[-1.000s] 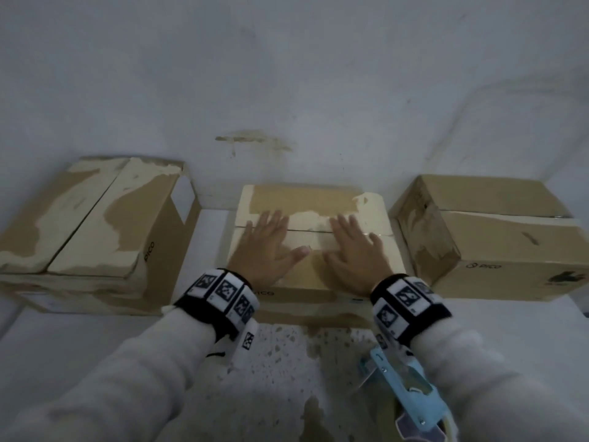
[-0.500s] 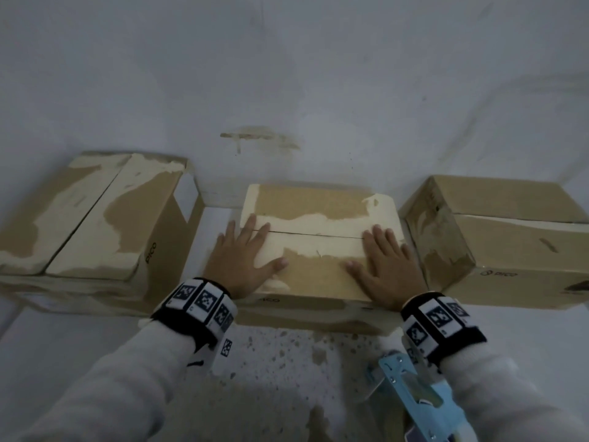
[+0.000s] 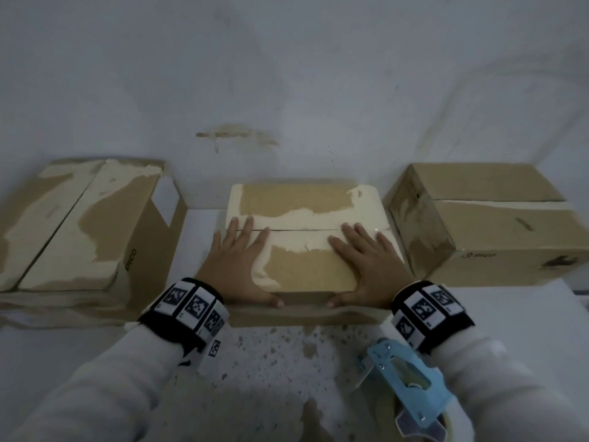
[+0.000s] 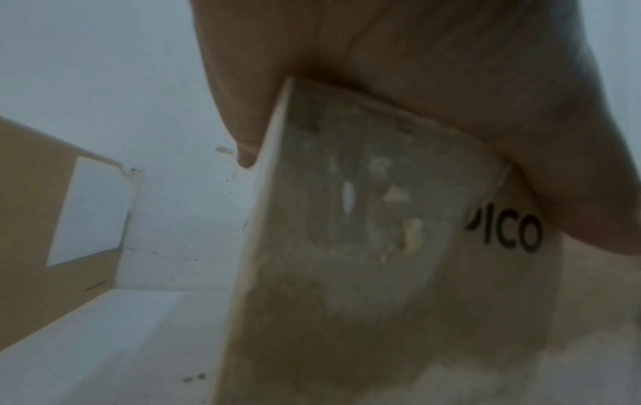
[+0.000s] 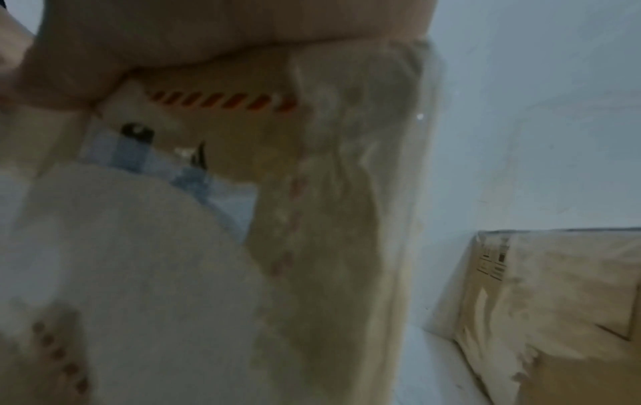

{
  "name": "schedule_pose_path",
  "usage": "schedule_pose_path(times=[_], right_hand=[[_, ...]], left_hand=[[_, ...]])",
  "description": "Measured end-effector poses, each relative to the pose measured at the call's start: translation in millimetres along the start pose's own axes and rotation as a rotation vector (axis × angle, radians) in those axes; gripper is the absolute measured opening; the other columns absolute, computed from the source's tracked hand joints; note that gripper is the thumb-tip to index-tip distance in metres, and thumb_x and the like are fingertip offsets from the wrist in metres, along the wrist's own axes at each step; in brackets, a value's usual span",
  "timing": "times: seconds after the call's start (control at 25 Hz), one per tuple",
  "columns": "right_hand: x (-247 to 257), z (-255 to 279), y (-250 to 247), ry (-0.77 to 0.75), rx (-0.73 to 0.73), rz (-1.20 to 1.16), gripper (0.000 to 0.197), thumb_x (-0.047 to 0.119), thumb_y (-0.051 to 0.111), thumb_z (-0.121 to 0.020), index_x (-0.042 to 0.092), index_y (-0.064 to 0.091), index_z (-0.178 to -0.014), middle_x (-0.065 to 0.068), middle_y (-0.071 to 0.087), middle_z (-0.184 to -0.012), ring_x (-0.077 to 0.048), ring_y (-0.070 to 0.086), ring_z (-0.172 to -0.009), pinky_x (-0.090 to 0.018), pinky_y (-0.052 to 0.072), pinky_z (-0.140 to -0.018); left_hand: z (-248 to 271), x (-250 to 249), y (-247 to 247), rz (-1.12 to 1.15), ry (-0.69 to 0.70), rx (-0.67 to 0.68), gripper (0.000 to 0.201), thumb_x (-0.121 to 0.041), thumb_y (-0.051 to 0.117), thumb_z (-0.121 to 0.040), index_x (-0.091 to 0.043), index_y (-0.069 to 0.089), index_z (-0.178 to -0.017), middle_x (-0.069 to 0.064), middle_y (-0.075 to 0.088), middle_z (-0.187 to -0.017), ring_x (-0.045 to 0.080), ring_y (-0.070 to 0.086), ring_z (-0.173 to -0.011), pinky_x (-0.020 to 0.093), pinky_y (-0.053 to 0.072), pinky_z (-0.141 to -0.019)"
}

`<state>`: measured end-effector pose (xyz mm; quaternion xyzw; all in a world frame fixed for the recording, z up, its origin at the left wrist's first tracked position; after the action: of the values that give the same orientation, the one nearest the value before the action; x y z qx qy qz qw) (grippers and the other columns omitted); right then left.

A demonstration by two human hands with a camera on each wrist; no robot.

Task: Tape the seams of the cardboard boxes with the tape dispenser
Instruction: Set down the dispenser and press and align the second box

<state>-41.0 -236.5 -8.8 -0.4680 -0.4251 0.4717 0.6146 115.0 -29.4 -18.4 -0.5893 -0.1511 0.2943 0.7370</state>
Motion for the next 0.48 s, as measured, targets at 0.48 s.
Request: schedule_pose_path(times=[0.48], right_hand=[[-85.3, -4.4, -7.3, 0.191, 0.006, -0.026, 0.116, 0.091, 0.022, -0.050, 0.035, -0.008, -0.147, 0.001, -0.015, -0.159, -0.021, -0.014, -0.146, -0.043, -0.005, -0.117]], left_hand=[[-84.7, -59.7, -15.7, 0.046, 0.061, -0.053, 0.138, -0.092, 0.050, -0.045, -0.027, -0.012, -0.149, 0.007, -0.025, -0.156, 0.031, -0.024, -0.143, 0.049, -0.006, -0.119]])
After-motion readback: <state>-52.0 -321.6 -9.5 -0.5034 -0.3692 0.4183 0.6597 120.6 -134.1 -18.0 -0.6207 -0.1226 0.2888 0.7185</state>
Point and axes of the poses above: each hand's wrist, its own z-axis away from the middle knuckle, its own y-axis out of the palm, x = y × z, the point moved 2 cm from there along -z, towards the middle knuckle
